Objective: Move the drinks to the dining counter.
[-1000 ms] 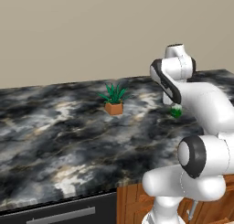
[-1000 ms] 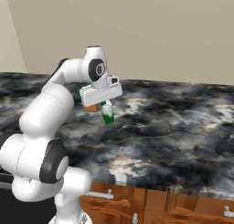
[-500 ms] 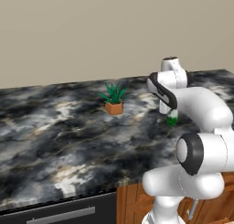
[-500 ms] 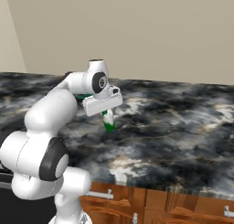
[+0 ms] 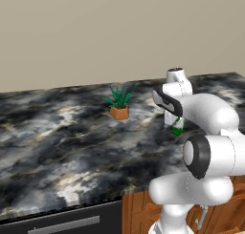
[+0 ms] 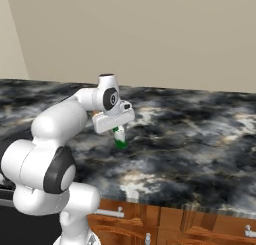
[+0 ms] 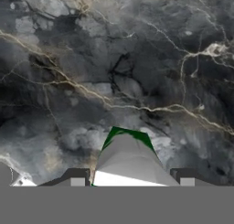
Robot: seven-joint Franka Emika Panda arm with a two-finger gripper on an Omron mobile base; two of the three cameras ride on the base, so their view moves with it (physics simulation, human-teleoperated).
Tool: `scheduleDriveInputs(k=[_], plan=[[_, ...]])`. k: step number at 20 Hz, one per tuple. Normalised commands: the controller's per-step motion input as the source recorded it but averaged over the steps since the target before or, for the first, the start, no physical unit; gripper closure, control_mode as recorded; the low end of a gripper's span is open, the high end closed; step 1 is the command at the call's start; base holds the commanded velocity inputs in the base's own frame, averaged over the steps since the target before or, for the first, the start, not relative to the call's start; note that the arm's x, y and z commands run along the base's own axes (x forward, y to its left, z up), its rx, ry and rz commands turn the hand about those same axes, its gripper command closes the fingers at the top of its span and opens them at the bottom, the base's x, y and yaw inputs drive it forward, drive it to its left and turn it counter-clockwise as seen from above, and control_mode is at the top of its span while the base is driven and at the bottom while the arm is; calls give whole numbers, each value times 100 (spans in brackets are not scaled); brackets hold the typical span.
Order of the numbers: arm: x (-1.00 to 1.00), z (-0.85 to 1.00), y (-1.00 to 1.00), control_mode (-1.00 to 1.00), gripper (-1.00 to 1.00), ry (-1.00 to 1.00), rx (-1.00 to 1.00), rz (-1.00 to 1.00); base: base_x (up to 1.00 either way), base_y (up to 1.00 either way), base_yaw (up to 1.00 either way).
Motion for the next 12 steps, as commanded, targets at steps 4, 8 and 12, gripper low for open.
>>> scheduleDriveInputs(k=[4, 8, 12], plan=[[5, -8, 0, -100, 100, 0, 0, 0, 0, 0, 0], [0, -3, -1, -100, 100, 0, 0, 0, 0, 0, 0], [1, -5, -6, -100, 100, 0, 0, 0, 0, 0, 0]])
